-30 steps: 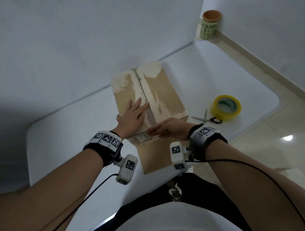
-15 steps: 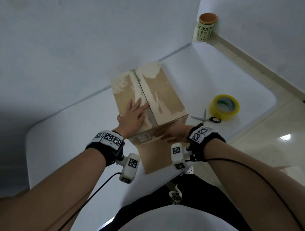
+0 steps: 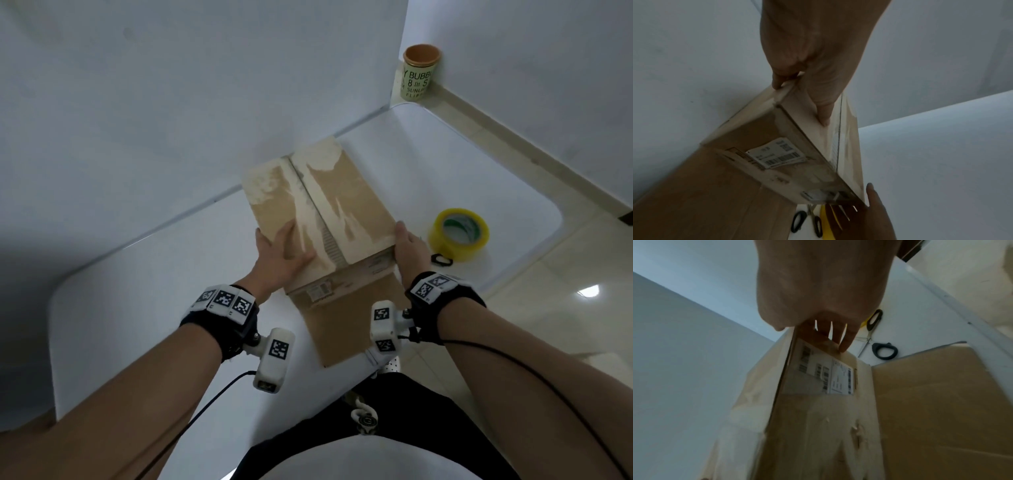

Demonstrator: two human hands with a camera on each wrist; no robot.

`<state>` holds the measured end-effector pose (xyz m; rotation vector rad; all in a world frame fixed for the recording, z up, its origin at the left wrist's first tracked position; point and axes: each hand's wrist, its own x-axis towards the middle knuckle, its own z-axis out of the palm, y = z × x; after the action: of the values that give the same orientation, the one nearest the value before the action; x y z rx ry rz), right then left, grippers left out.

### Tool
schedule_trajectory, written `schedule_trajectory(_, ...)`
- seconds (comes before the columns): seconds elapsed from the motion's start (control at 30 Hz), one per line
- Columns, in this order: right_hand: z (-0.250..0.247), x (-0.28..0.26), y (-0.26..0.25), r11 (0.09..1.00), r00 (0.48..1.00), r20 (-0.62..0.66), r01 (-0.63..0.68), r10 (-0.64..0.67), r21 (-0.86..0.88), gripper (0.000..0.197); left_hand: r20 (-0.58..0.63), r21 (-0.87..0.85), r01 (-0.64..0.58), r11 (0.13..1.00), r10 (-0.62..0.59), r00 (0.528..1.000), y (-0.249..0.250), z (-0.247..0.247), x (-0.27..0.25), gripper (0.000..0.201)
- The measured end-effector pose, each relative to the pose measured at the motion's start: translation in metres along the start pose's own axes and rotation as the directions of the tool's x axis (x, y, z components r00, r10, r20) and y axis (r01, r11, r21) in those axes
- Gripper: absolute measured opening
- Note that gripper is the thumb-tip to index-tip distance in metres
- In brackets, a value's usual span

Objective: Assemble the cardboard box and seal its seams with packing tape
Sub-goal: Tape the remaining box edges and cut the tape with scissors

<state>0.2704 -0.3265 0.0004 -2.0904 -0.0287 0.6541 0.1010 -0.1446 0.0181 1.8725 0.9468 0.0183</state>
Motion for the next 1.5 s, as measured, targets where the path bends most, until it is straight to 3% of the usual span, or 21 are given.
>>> schedule_trajectory(0.13,-0.025,-0.001,0.013,0.999,0.993,-0.12,-0.009,0.014,0.038,0.054,0.11,-0.006,-0.054,0.999,0.054,0.992,0.016,0.021,0.017,0.084)
schedule_trajectory(0.23,-0.034,0.007,0.017,0.998,0.989,-0.145,-0.009,0.018,0.066,0.057,0.137,0.021,-0.099,0.995,0.095,0.986,0.034,0.026,0.036,0.079)
schedule_trajectory(0.37,-0.034,0.022,0.017,0.989,0.999,-0.036,-0.005,0.011,0.147,0.063,0.034,0.295,-0.131,0.946,0.127,0.991,0.054,0.012,0.069,0.072)
schedule_trajectory(0.47,-0.051,0.04,0.022,0.995,0.997,-0.05,0.054,-0.058,-0.082,0.038,0.01,0.468,-0.096,0.879,0.103,0.995,0.072,0.017,0.078,0.06)
schedule_trajectory(0.5,-0.059,0.05,0.027,0.975,0.994,-0.071,0.071,-0.088,-0.211,0.031,0.007,0.513,-0.089,0.854,0.099,0.995,0.078,0.022,0.078,0.057)
schedule_trajectory(0.57,-0.073,0.069,0.038,0.913,0.993,-0.087,0.033,-0.074,-0.406,0.036,0.038,0.567,-0.133,0.813,0.136,0.99,0.09,0.039,0.08,0.05)
schedule_trajectory(0.67,-0.088,0.092,0.044,0.757,0.998,-0.065,-0.05,0.01,-0.651,0.045,0.102,0.502,-0.208,0.84,0.181,0.978,0.103,0.058,0.088,0.045)
schedule_trajectory(0.77,-0.095,0.114,0.046,0.621,0.993,0.015,-0.06,0.115,-0.782,0.042,0.141,0.45,-0.237,0.861,0.193,0.971,0.112,0.071,0.096,0.043)
schedule_trajectory(0.87,-0.098,0.129,0.05,0.49,0.986,0.034,-0.052,0.164,-0.87,0.013,0.149,0.377,-0.262,0.888,0.221,0.964,0.125,0.079,0.102,0.042)
schedule_trajectory(0.93,-0.099,0.135,0.054,0.461,0.987,0.043,-0.035,0.156,-0.887,0.008,0.145,0.347,-0.261,0.901,0.223,0.964,0.132,0.081,0.105,0.042)
schedule_trajectory(1.1,-0.106,0.13,0.032,0.697,0.998,-0.01,0.035,-0.06,-0.716,0.027,0.099,0.211,-0.26,0.942,0.244,0.965,0.147,0.077,0.106,0.042)
schedule_trajectory(1.27,-0.108,0.118,-0.035,0.803,0.942,-0.035,0.266,-0.335,-0.534,0.024,0.03,-0.048,-0.259,0.965,0.261,0.965,0.162,0.057,0.108,0.039)
schedule_trajectory(1.4,-0.098,0.091,-0.098,0.794,0.847,0.016,0.505,-0.531,-0.338,0.013,-0.053,-0.137,-0.284,0.949,0.279,0.959,0.172,0.028,0.108,0.035)
schedule_trajectory(1.5,-0.086,0.068,-0.141,0.716,0.783,0.2,0.621,-0.589,-0.321,0.017,-0.086,-0.179,-0.279,0.944,0.268,0.96,0.174,0.003,0.105,0.039)
